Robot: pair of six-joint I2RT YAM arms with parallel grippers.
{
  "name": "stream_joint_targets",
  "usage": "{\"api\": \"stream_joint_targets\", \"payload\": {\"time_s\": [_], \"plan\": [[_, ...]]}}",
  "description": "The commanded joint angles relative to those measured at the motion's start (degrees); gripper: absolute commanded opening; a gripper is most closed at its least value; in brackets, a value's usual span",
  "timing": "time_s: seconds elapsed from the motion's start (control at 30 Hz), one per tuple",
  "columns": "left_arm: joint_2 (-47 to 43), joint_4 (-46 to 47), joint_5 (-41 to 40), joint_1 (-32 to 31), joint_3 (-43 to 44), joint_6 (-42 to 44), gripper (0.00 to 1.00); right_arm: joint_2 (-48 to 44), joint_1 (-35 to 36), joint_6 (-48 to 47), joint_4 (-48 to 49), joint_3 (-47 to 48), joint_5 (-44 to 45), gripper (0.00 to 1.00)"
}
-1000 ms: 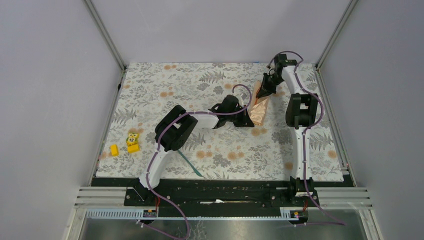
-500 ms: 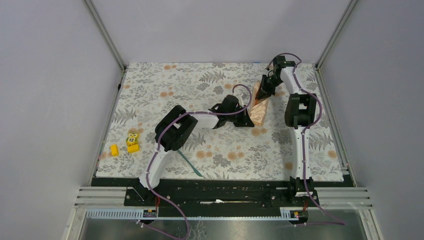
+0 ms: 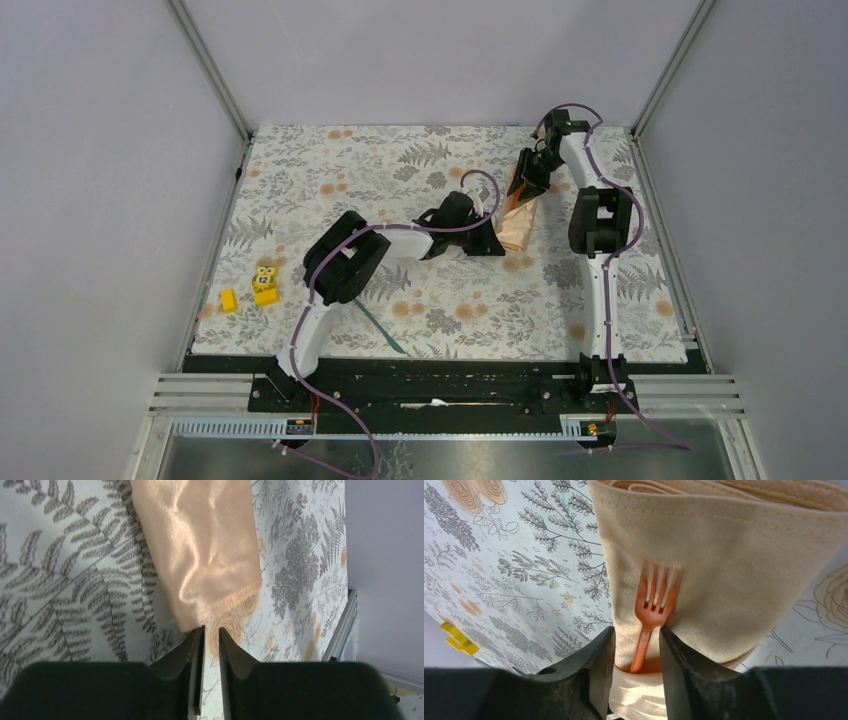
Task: Fold the napkin into a case and place the utensils inside
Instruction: Insert the fork into the folded napkin, then pick up the knife from the corner of the board.
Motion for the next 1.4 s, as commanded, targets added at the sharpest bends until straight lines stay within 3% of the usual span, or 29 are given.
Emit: {"api": "stream_joint_targets", "payload": {"time_s": [0.0,0.27,0.47,0.73,0.83,0.93,1.0,1.1,1.37], "plan": [[-4.6,-1.8,-1.9,0.2,-3.7,1.6,0.24,-6.9,0.6,0.1,0.0,0.9,2.4,0.47],[-14.6,-1.2,-0.8,0.0,-12.3,1.2,0.42,-14.7,0.7,0.2,1.6,-3.0,3.4,0.53],[-30.3,-4.5,-3.5,0.2,-24.8,1.4,0.53,-25.1,3.5,0.6,7.0,-13.3,3.6,0.57],[-57.1,-20.2,-10.5,2.9,-41.8,-0.2,0.61,-40.2,16.6,1.9,23.3,-38.8,2.1,0.61],[-67.0,-30.9,-15.0,4.6,-44.8,-2.0,0.71,-44.4,21.9,2.5,28.3,-46.0,0.4,0.63],[-73.9,-42.1,-21.7,6.5,-45.1,-7.5,0.75,-47.0,24.0,3.3,32.2,-51.0,-1.2,0.63],[-76.3,-49.2,-27.7,7.3,-44.9,-13.9,0.76,-48.2,24.3,3.1,32.9,-52.8,-1.6,0.64],[-76.3,-54.8,-29.3,8.3,-44.2,-20.7,0.74,-49.6,24.3,2.3,33.0,-54.5,-1.6,0.64],[-60.7,-66.5,-30.3,10.4,-36.8,-32.8,0.68,-51.5,24.8,2.4,34.2,-58.4,-2.8,0.65]]}}
